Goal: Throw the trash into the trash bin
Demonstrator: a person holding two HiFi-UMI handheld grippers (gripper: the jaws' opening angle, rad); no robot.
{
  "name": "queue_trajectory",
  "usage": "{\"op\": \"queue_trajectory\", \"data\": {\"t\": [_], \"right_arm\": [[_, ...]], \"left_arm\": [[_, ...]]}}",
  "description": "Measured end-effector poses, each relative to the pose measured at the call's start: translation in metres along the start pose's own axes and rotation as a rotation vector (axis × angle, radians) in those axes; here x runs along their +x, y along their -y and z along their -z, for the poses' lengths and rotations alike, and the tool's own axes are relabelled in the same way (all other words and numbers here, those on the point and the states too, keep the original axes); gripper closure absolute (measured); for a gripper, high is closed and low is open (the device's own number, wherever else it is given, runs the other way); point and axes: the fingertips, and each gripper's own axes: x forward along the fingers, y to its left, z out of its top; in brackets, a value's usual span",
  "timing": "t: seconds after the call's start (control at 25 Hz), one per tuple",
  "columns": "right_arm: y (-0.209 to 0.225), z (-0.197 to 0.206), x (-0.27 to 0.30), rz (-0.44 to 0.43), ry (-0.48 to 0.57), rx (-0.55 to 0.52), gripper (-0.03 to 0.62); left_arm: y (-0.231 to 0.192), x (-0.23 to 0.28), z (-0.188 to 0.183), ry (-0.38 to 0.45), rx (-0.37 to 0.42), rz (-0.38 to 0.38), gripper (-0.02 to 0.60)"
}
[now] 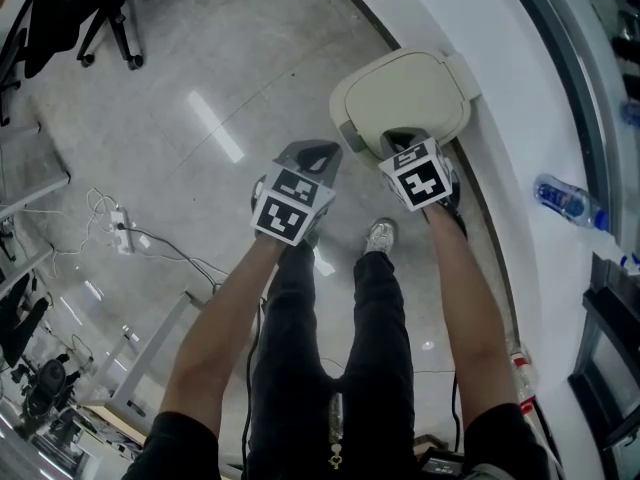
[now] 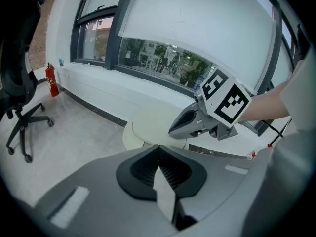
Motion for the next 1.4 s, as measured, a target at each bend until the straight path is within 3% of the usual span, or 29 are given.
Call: {"op": "queue_trajectory", "data": {"t": [0.4, 0.68, 0.92, 1.12, 1.4], "right_arm": [[-0.001, 0.002, 0.005, 0.004, -0.027, 0.021, 0.592], [-0.013, -0.02, -0.034, 0.045, 0.123, 0.075, 0.591], [-0.036, -0.056, -0.126, 0.106, 0.294, 0.132, 0.592], [-0.057, -0.095, -0.222, 0.193, 0.444, 0.138, 0.592], [-0.101, -0.134, -0.354, 0.273, 0.681, 0.149, 0.592]], "left_arm": [[0.001, -0.001, 0.003, -0.007, 0.004, 0.01, 0.575], [0.001, -0.023, -0.012, 0.038, 0.04, 0.012, 0.575], [0.024, -0.081, -0.06, 0.159, 0.088, 0.093, 0.575], [0.057, -0.153, -0.114, 0.307, 0.187, 0.182, 0.575], [0.1, -0.253, -0.166, 0.46, 0.24, 0.213, 0.575]]}}
